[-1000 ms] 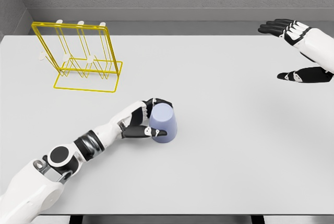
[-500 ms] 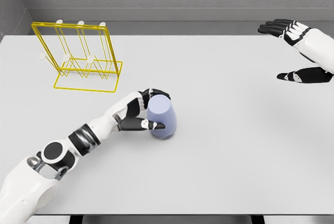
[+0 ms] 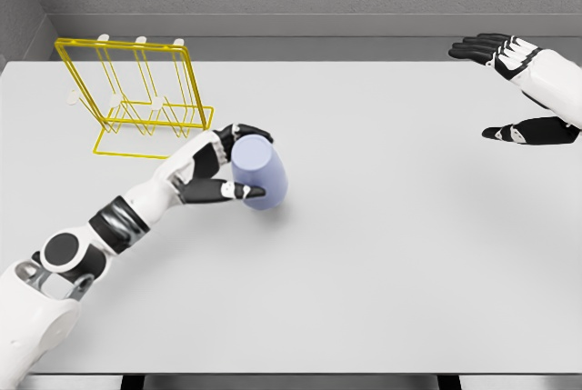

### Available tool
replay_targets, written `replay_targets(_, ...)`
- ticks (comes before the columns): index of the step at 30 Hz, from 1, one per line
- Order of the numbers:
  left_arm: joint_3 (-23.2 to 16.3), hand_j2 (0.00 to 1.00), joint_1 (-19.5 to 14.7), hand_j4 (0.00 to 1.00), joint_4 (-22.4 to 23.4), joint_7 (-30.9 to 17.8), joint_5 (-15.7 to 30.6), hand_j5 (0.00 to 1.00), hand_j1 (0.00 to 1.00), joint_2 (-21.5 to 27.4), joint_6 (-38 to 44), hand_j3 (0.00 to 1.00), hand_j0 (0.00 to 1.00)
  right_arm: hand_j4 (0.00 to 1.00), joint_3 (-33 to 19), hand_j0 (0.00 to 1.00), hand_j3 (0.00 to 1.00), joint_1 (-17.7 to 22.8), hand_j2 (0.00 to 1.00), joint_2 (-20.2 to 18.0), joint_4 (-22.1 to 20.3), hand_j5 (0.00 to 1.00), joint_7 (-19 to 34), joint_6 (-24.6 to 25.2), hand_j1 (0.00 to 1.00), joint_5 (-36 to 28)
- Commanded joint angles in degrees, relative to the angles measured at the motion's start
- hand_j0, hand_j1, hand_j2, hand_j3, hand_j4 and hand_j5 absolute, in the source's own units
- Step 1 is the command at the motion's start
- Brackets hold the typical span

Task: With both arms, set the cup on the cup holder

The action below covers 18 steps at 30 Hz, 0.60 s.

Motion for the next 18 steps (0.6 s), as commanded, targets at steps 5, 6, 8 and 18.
replay_targets(5,2.38,0.64,0.0,0.64,-1.46,0.05,1.5,0.64,0.64,1.68,0.0,0.64,0.64,1.0,-0.01,1.0,1.0,0.0,1.0,-0.06,0.03,1.0,-0.03,0.18,1.0,-0.41)
replay_targets(6,2.73,0.64,0.0,0.64,-1.54,0.05,1.76,0.64,0.64,2.03,0.0,0.64,0.64,1.0,-0.01,1.0,1.0,0.0,1.0,-0.05,-0.06,1.0,-0.03,0.18,1.0,-0.41)
replay_targets(8,3.96,0.64,-0.26,0.64,-1.63,0.05,2.73,0.64,0.64,2.56,0.0,0.64,0.64,1.0,-0.01,1.0,1.0,0.0,1.0,-0.05,-0.06,1.0,-0.03,0.18,1.0,-0.5)
replay_targets(18,6.42,0.65,-2.2,0.65,-1.19,0.05,5.01,0.65,0.65,5.11,0.0,0.65,0.65,1.0,-0.01,1.0,1.0,0.0,1.0,0.03,0.03,1.0,-0.03,0.18,1.0,-0.41)
